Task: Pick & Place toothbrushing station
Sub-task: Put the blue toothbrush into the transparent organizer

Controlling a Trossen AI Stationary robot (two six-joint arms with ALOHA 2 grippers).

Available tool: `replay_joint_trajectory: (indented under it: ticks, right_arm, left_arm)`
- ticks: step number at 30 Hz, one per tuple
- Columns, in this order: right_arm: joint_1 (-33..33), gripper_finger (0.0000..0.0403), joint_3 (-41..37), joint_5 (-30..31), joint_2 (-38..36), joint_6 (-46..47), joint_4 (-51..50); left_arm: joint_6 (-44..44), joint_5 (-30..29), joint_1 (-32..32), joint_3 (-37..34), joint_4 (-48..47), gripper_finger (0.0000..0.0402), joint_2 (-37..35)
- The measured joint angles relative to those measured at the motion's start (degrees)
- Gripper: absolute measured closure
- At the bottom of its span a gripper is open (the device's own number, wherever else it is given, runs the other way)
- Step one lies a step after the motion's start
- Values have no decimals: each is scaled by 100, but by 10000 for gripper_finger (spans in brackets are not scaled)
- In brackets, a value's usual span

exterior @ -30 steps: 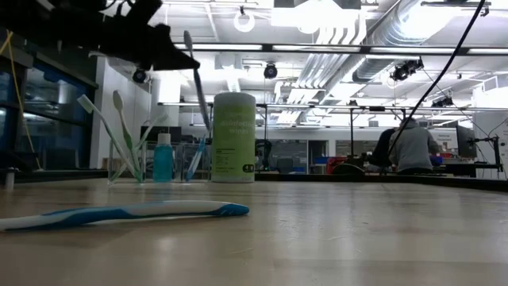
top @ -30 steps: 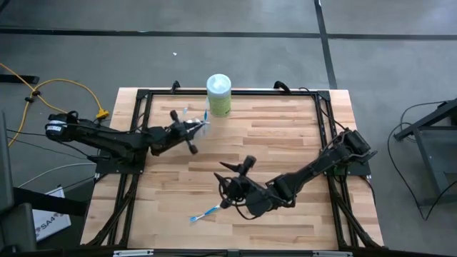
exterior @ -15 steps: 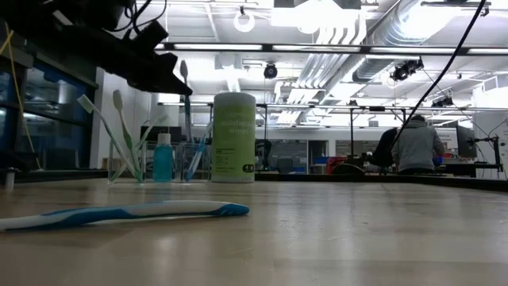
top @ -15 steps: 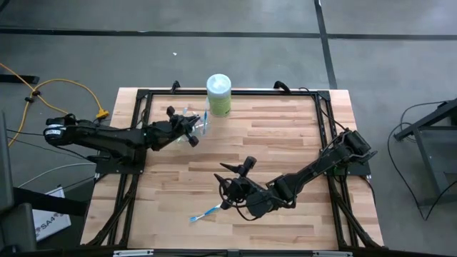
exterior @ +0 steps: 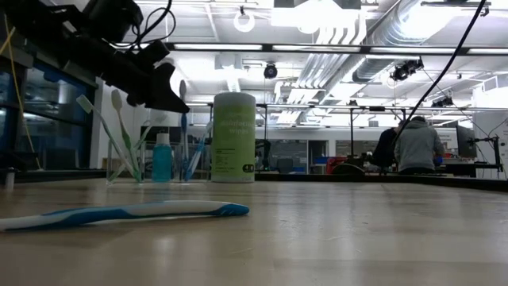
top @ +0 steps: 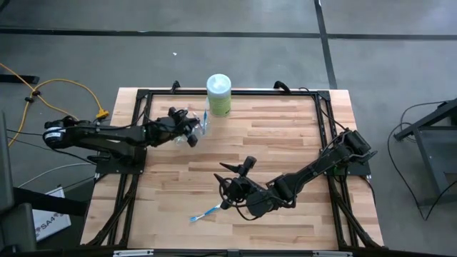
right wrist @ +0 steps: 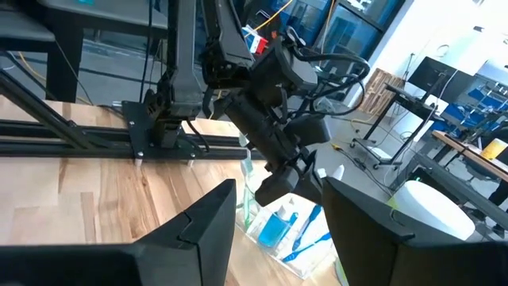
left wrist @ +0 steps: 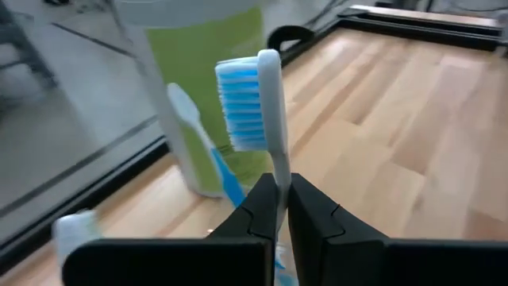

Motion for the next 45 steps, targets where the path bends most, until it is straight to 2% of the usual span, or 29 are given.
replay_joint_trajectory:
  ticks: [2, 9, 19, 24, 37, 41, 45]
  right_arm:
    - [0, 223, -1, 0, 0, 0, 4]
    - [0, 223, -1, -2, 0, 0, 7]
    - [0, 223, -1, -4, 0, 0, 7]
    - [0, 223, 1, -4, 0, 0, 7]
    - [0, 223, -1, -8, -2, 2, 7]
    - [0, 223, -1, -9, -2, 2, 7]
    - [0, 223, -1, -11, -2, 2, 7]
  left_arm:
    - [-18, 223, 37, 2, 10, 386, 0]
    - [-21, 281, 65, 2, 16, 351, 0]
    - [-115, 318, 61, 2, 101, 346, 0]
    - [-108, 593, 57, 2, 103, 345, 0]
    - [-226, 524, 59, 2, 99, 343, 0]
    - [-87, 523, 59, 2, 98, 325, 0]
    - [-64, 524, 75, 2, 97, 291, 0]
